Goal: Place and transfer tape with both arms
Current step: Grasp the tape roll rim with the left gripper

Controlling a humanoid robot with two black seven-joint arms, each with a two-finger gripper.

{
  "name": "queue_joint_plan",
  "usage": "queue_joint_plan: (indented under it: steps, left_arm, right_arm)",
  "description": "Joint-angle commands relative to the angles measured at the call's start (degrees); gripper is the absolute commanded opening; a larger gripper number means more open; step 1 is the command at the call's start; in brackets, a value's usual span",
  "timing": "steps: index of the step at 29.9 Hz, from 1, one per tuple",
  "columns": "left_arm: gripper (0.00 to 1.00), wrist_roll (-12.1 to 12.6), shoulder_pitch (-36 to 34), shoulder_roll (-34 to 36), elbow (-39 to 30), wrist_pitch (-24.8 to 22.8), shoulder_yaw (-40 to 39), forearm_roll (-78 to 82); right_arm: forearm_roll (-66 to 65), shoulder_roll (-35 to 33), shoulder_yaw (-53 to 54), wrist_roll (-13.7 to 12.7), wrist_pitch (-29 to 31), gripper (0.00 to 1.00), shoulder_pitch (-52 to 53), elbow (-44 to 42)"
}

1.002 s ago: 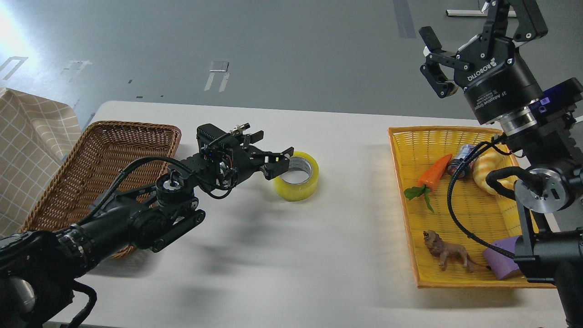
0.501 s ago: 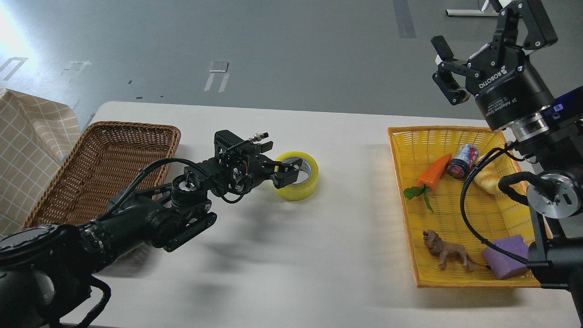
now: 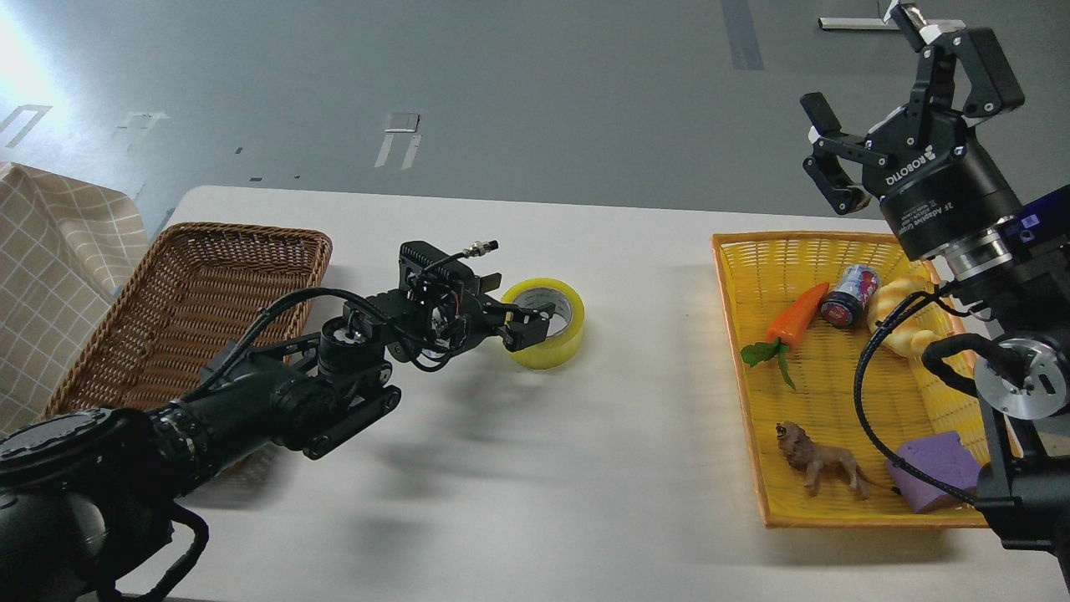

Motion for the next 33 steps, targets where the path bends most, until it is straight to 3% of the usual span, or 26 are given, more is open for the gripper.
queue_joint_plan:
  steps: [1,4,5,11,13,25,29,33]
  left_arm:
    - [0.98,0.01,-0.16,-0.76,1.95,-0.97,0.00,-0.33]
    - [0.94,-0.08,-0.42,-1.03,2.83,-1.67,0.00,-0.33]
    - [0.83,-0.17,-0.59,-1.03,2.92,-2.28,0.00,-0.42]
    - [0.50,-0.87,-1.47,-0.50,3.09,-5.09,0.00,-1.82]
    - [0.46,-0.87,-1.65,-0.41,3.35,-5.71,0.00,-2.09]
    - [0.44,-0.87,-2.53,-0.33,2.57,-5.89,0.00,-2.27]
    - [0.08,-1.13,-2.79,-0.15,2.13,-6.07,0.00,-2.18]
    - [0.04,-1.49,-3.06,-0.15,1.95,-6.24,0.00,-2.44]
  right_arm:
    - [0.09,-0.01,0.38,0.00,0.01,1.00,-0.80,0.05]
    - [0.00,-0.01,0.64,0.00,0.01,1.00,-1.42,0.05]
    - [0.00,-0.01,0.73,0.09,0.01,1.00,-1.59,0.05]
    - [0.00,-0.97,0.73,0.09,0.01,1.00,-1.68,-0.21]
    - [0.00,-0.97,0.73,0.09,0.01,1.00,-1.68,-0.21]
    - [0.00,-0.97,1.26,0.36,-0.08,1.00,-2.91,-0.21]
    - [-0.09,-0.97,1.78,0.36,-0.08,1.00,-3.35,-0.30]
    - [-0.09,-0.97,2.49,0.36,-0.17,1.00,-3.44,-0.65]
